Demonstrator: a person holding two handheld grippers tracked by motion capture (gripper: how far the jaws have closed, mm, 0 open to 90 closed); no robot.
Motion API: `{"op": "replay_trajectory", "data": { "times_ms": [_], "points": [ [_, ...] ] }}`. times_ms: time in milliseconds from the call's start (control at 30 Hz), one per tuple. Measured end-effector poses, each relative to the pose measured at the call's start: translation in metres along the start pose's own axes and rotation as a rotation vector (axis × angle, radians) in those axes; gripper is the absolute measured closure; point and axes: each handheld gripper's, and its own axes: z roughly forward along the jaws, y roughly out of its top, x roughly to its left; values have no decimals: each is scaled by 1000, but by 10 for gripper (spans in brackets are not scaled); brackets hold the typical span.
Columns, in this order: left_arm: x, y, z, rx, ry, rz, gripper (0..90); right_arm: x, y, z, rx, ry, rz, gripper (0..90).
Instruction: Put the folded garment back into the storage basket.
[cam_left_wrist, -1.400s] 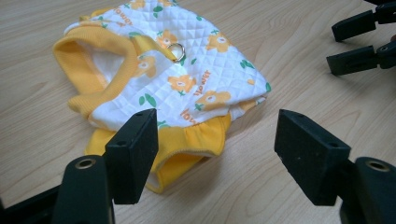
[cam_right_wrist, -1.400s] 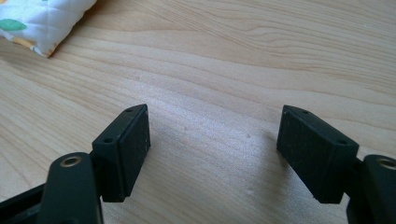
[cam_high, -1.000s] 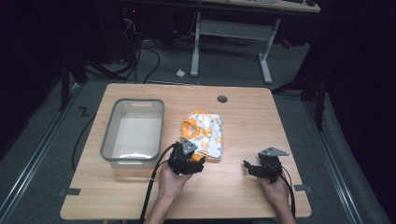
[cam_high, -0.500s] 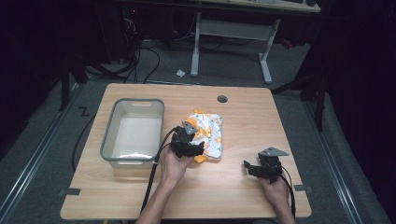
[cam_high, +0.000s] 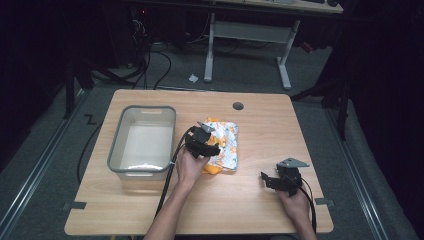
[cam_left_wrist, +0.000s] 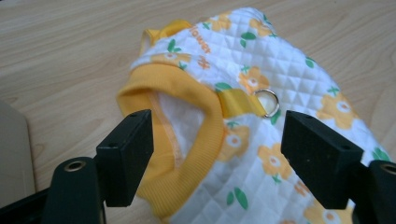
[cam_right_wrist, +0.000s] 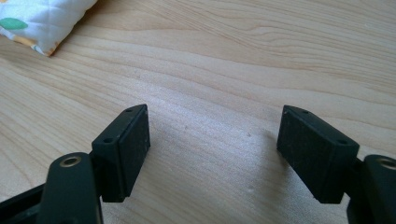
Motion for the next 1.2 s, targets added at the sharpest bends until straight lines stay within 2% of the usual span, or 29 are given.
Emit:
{"op": "replay_trajectory", "data": {
  "times_ms": [200,400,533,600,833,933,1033,1133,1200],
  "points": [
    [7,4,15,22,18,-31,238,0,0,0,0,0,0,257],
    [14,0,31,54,16,-81,234,0,0,0,2,0,0,257],
    [12,-3,39,95,59,-69,232,0,0,0,2,0,0,257],
    [13,-6,44,120,76,-80,231,0,0,0,2,0,0,257],
    [19,-13,52,157,54,-133,218,0,0,0,1,0,0,257],
    [18,-14,52,155,52,-119,224,0,0,0,3,0,2,257],
    [17,-15,51,139,39,-104,266,0,0,0,3,0,1,257],
    [12,-15,48,128,13,-76,417,0,0,0,3,0,1,257],
    [11,-15,48,121,1,-70,473,0,0,0,3,0,1,257]
  ]
}}
